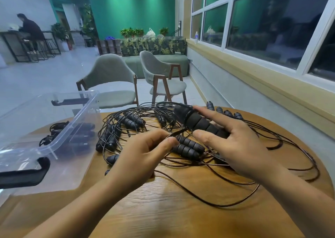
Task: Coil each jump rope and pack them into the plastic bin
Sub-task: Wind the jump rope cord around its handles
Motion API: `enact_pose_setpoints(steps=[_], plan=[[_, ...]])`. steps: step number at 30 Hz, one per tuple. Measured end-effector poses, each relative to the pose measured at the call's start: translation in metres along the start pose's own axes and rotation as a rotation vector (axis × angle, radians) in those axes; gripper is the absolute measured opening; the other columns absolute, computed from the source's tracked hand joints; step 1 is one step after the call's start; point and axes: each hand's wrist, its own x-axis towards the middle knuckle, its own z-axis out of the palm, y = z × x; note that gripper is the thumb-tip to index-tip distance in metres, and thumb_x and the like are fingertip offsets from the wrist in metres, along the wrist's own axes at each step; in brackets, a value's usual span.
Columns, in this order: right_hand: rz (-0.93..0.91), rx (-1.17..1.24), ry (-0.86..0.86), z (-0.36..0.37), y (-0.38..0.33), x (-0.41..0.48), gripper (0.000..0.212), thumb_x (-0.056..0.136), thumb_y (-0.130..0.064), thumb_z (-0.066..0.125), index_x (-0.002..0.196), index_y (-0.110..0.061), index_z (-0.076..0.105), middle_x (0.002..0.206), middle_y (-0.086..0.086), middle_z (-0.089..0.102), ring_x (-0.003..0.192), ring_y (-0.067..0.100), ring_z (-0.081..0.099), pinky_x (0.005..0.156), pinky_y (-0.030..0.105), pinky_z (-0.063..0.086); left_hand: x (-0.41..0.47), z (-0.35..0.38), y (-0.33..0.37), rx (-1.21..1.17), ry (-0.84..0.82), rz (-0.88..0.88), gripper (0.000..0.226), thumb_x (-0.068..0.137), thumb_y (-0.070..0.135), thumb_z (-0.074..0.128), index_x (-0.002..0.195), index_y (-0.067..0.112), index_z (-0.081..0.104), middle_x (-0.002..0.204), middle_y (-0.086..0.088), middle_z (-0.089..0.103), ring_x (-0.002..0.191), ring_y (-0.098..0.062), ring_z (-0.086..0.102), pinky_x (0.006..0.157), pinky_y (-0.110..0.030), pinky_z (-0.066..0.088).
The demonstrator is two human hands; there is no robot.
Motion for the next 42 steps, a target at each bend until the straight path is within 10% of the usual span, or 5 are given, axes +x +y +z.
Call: enact_pose_setpoints(steps=[11, 20, 31, 42], plan=[[0.244, -0.28, -0.607, -0.007, 0.008, 0.008, 0.048, 0.093, -0.059, 0.074, 0.135, -0.071, 0.056, 0.12, -0.019, 0.073, 0.092, 0.002, 0.07, 0.084, 0.028, 0.058, 0.007, -0.027, -0.004, 0.453, -0.187, 0.321, 0.026, 0.08, 0.058, 0.078, 0.086, 0.033, 0.074, 0.08, 0.022, 0.068, 0.077, -0.001, 0.066, 0.063, -0.026, 0.057], [0.354, 0.252, -0.994, -0.011, 0.008, 0.009, 0.051, 0.098, -0.027, 0.071, 0.148, -0.036, 0.063, 0.106, 0.013, 0.069, 0.074, 0.018, 0.054, 0.051, 0.026, 0.035, 0.008, -0.036, -0.001, -0.175, -0.354, 0.06, 0.028, 0.076, 0.03, 0.092, 0.083, 0.013, 0.071, 0.076, -0.008, 0.067, 0.069, -0.026, 0.06, 0.063, -0.038, 0.048], [0.274, 0.7, -0.976, 0.012, 0.024, 0.002, 0.068, 0.094, -0.041, 0.077, 0.153, -0.017, 0.055, 0.11, 0.023, 0.061, 0.071, 0.019, 0.055, 0.047, 0.024, 0.031, 0.008, -0.011, 0.001, -0.349, -0.068, -0.086, 0.065, 0.103, 0.056, 0.045, 0.071, 0.002, 0.06, 0.066, -0.017, 0.055, 0.06, -0.027, 0.049, 0.062, -0.031, 0.042], [0.216, 1.038, -0.631, 0.017, 0.026, 0.001, 0.058, 0.095, -0.044, 0.078, 0.148, -0.026, 0.061, 0.115, 0.019, 0.062, 0.078, 0.018, 0.052, 0.057, 0.021, 0.041, 0.002, -0.001, -0.008, -0.096, 0.0, -0.092, 0.039, 0.111, 0.034, 0.035, 0.093, 0.015, 0.064, 0.073, -0.008, 0.071, 0.067, -0.017, 0.066, 0.073, -0.041, 0.053]])
